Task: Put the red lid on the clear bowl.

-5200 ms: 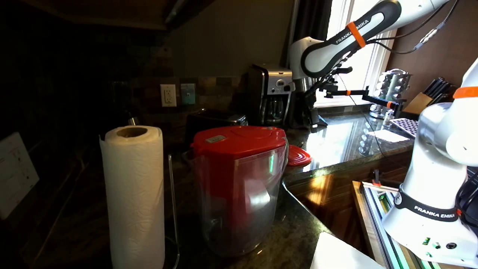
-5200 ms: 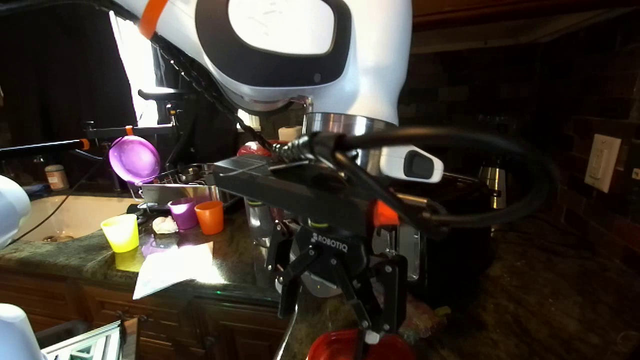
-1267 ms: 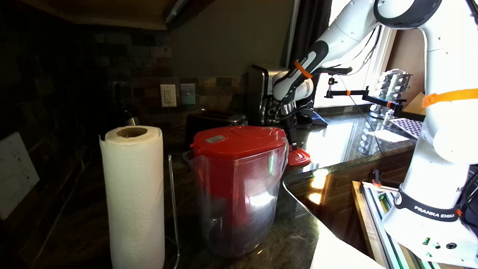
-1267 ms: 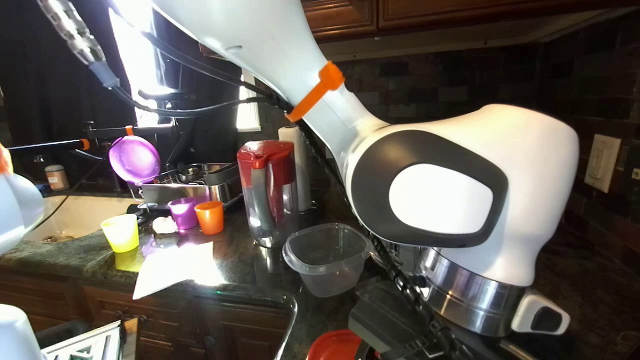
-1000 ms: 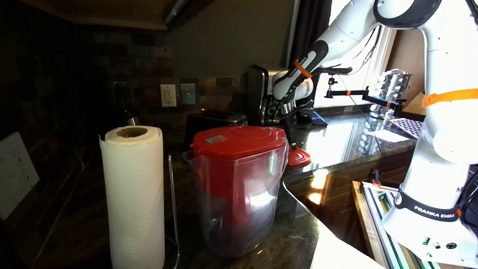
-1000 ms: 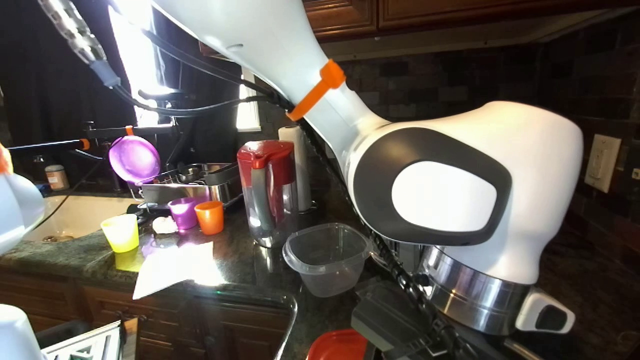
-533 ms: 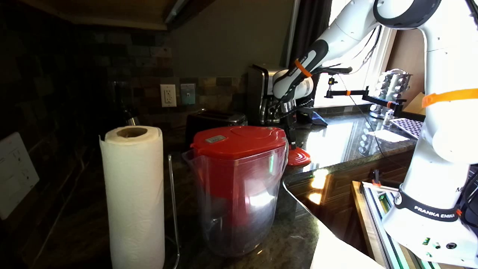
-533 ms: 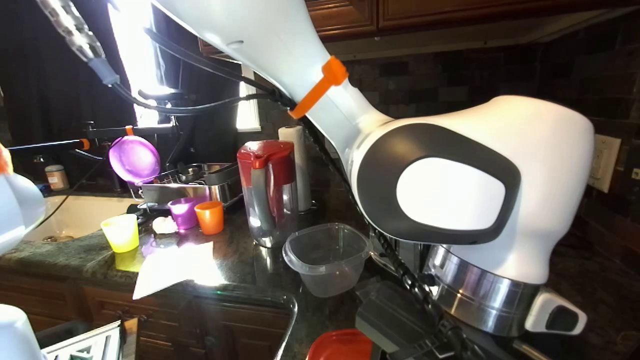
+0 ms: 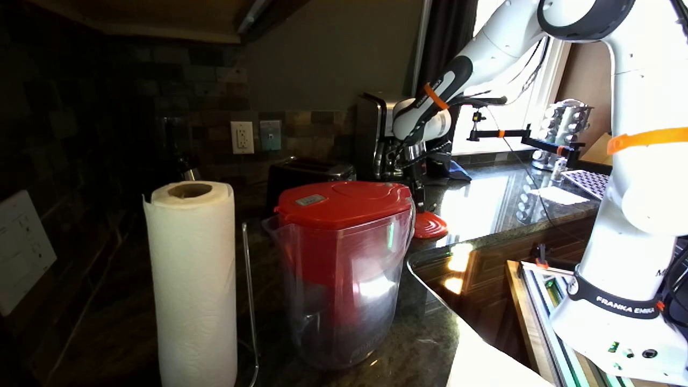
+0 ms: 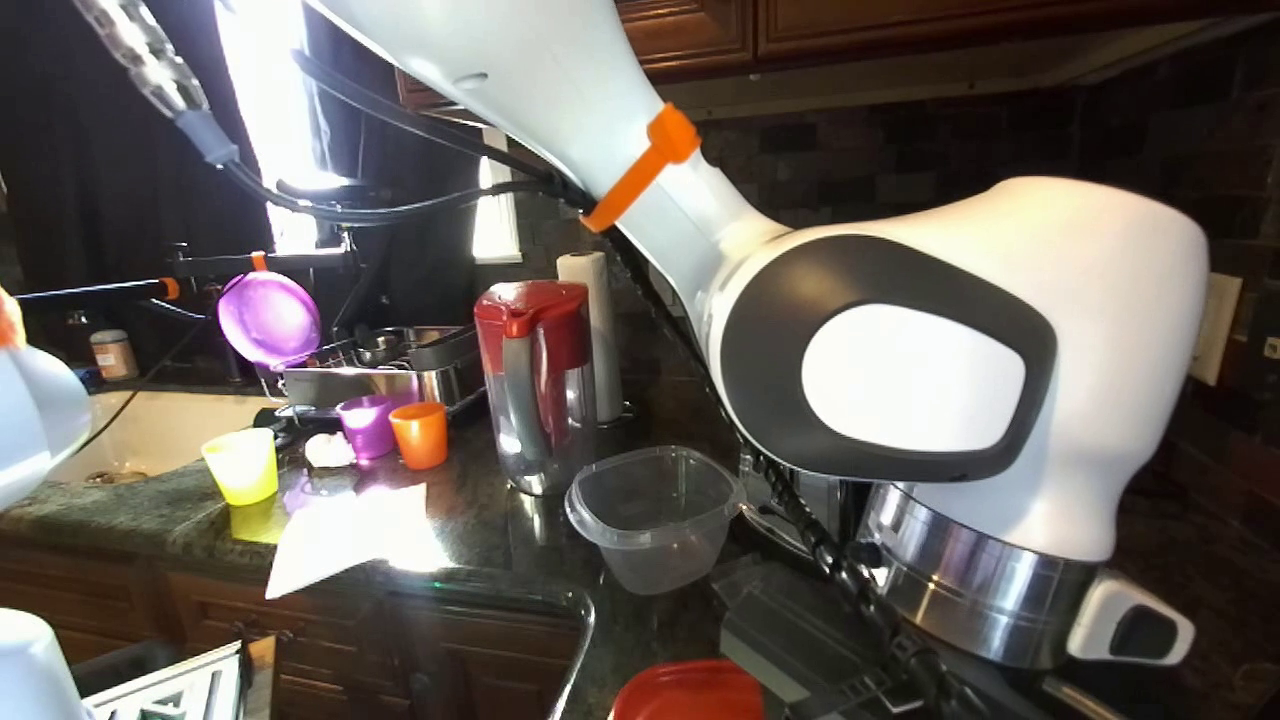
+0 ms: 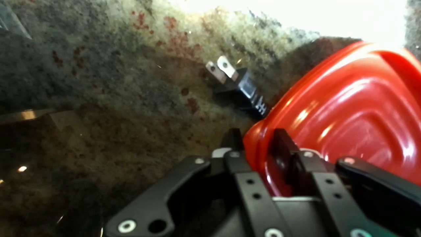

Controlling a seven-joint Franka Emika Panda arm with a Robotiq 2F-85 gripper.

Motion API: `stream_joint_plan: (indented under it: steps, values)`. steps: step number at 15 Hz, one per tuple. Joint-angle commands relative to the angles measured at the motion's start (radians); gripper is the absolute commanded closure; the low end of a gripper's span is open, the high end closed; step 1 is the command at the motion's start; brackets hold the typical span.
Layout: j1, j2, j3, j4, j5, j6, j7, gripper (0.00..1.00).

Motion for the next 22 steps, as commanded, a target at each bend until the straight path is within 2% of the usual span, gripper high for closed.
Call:
stream_joint_plan:
  steps: [1, 2, 5, 6, 8, 17, 22]
  values:
    - [-0.015, 0.011, 0.013, 0.011, 0.021, -0.005, 0.007, 0.85]
    - [-0.015, 0.011, 0.013, 0.011, 0.021, -0.004, 0.006, 0.80]
    - [-0.015, 0.010, 0.014, 0.010, 0.022, -0.003, 0.007, 0.80]
    - [-0.015, 0.008, 0.015, 0.010, 0.024, -0.005, 0.005, 0.82]
    - [-0.016, -0.001, 0.019, 0.008, 0.040, -0.019, 0.002, 0.94]
    - [-0.013, -0.048, 0.029, 0.000, 0.105, -0.057, -0.006, 0.94]
    - [-0.012, -0.073, 0.032, 0.009, 0.139, -0.140, -0.031, 0.94]
